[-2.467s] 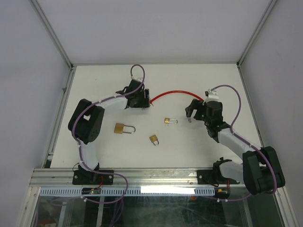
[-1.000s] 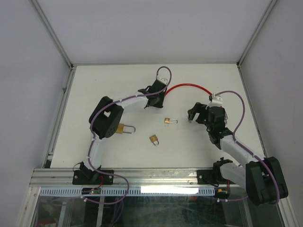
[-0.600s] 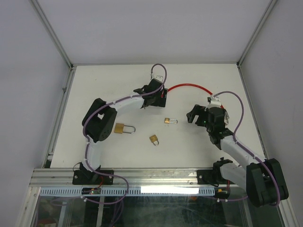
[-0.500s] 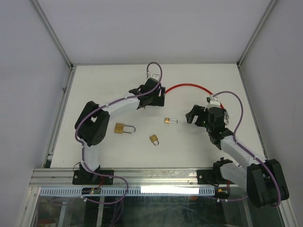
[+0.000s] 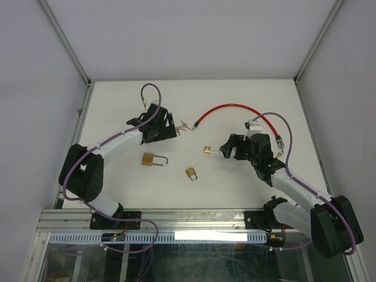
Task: Unlock with the key
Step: Adjust the lock at the center of the board.
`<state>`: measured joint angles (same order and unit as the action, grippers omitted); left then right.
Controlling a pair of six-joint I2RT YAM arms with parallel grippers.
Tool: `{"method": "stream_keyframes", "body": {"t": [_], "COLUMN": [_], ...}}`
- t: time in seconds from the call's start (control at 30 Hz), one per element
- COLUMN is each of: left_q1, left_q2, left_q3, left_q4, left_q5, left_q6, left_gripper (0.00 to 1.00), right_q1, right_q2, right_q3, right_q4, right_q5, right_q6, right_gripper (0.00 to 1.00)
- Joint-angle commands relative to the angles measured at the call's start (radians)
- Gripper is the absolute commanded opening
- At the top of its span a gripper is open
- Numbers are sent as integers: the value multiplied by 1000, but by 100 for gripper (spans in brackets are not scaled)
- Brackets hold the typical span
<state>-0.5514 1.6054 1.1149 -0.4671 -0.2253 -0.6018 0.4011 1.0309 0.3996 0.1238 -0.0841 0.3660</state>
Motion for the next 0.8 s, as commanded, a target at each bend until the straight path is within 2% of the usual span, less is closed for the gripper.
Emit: {"method": "stream_keyframes", "body": {"t": [0.0, 0.17, 0.23, 0.33, 0.5, 0.77], "left_q1": [65, 198, 220, 249, 255, 205], "left_q2": [-117, -194, -206, -191, -121, -134], "left_q3": [-85, -197, -218, -253, -274, -322], "left_q4": [-70, -84, -84, -71, -40, -39], "left_q5": [38, 68, 62, 51, 168, 314], "left_q6": [-48, -97, -111, -128, -133, -143], "left_gripper": [91, 94, 98, 99, 99, 97], "right_q1": [35, 69, 75, 81, 87, 89], "right_q2": [-17, -22, -21, -21, -17, -37], "right_q3": [42, 37, 34, 27, 22, 16], "right_q4": [4, 5, 8, 15, 25, 15], "right_q5": [-14, -22, -18, -17, -22, -22], "right_q6": [8, 12, 11, 12, 14, 10], "right_gripper": [88, 88, 88, 88, 88, 88]}}
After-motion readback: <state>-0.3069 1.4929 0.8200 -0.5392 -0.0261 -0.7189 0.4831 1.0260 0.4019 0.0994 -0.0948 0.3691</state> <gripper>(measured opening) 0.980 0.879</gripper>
